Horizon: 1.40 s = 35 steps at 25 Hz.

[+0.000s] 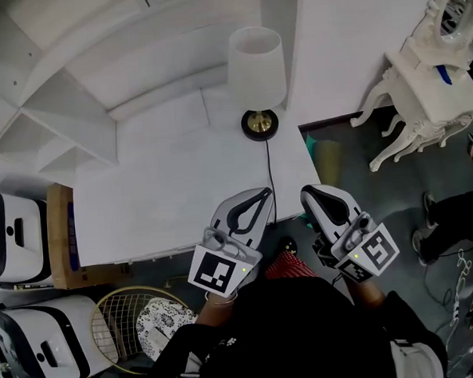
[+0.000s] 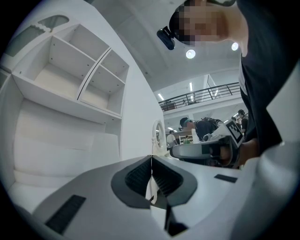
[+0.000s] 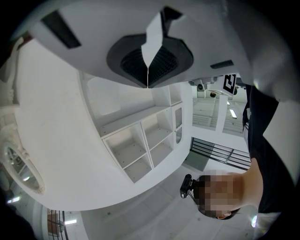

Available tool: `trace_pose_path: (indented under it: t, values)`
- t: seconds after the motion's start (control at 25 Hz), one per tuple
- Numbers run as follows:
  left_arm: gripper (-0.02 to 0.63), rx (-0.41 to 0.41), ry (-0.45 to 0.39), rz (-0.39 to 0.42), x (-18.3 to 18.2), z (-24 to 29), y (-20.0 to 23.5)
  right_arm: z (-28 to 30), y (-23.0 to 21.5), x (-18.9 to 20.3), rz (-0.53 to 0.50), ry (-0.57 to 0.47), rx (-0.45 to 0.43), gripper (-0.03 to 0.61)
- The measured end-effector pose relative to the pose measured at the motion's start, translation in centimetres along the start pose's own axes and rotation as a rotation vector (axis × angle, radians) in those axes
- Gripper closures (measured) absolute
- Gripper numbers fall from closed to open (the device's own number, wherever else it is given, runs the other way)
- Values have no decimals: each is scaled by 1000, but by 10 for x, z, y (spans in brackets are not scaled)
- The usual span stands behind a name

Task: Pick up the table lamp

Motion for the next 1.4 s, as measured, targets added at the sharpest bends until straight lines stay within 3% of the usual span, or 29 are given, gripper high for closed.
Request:
trace_pose_path:
  t: [1.4]
  values:
    - [600,-106,30,44,16,72,8,19,-88,-4,52,27,-119,563]
Point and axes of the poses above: the fingertips, and each gripper's own axes: z forward along the fingers, y to its left, x out of its underside, the point moved 7 cm from there along -z, backward along the fingers, and after that the axes turned 6 degrees about -y, right-handed, at the moved point
